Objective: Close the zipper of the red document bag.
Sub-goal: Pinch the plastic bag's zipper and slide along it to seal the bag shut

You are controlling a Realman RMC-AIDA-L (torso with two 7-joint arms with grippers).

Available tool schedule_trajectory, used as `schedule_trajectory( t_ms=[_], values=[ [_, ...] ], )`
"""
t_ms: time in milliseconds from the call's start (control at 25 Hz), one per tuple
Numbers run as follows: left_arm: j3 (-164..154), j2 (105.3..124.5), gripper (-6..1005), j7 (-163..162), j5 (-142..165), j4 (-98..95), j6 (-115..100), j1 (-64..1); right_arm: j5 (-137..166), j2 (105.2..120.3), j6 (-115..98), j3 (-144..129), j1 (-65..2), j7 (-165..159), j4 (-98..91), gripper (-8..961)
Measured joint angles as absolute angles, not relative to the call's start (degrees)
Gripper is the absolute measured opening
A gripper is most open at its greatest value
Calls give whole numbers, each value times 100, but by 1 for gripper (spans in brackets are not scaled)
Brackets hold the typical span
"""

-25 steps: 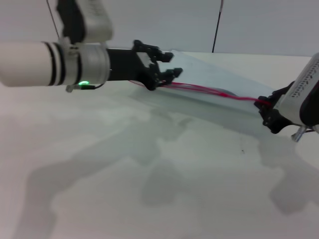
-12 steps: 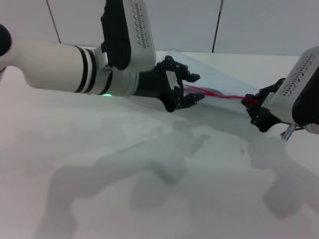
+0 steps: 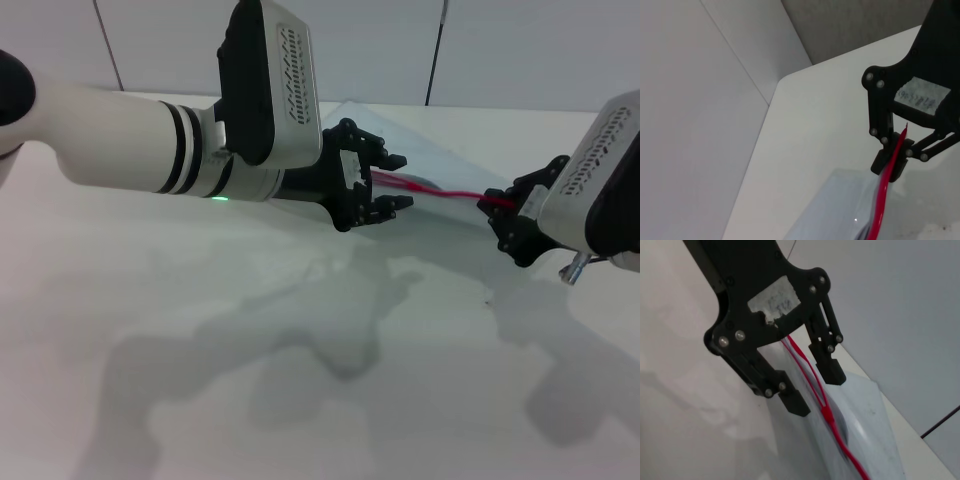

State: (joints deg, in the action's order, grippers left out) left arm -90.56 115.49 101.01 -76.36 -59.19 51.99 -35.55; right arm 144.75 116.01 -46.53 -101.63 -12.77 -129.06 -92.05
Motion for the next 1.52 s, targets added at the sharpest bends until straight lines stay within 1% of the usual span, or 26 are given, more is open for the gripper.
schedule_trajectory(
  t_ms=[200, 480, 1240, 1520],
  values=[
    [-9095, 11556, 425, 10201, -7632, -5923, 5223, -3563, 14475, 11601, -4664, -10163, -1275, -12909, -9249, 46],
    [-9148, 11618, 423, 10301, -7558, -5925, 5214, -3586, 14475, 11601, -4723, -10160, -1288, -12911, -9268, 46],
    [-9243, 11626, 419, 10330, -7603, -5924, 4968, -3610, 14475, 11601, -4799, -10241, -1322, -12920, -9399, 46],
    [-9428, 11628, 349, 10333, -7581, -5905, 4892, -3642, 14475, 11601, -4799, -10241, -1323, -12920, -9423, 47]
  ],
)
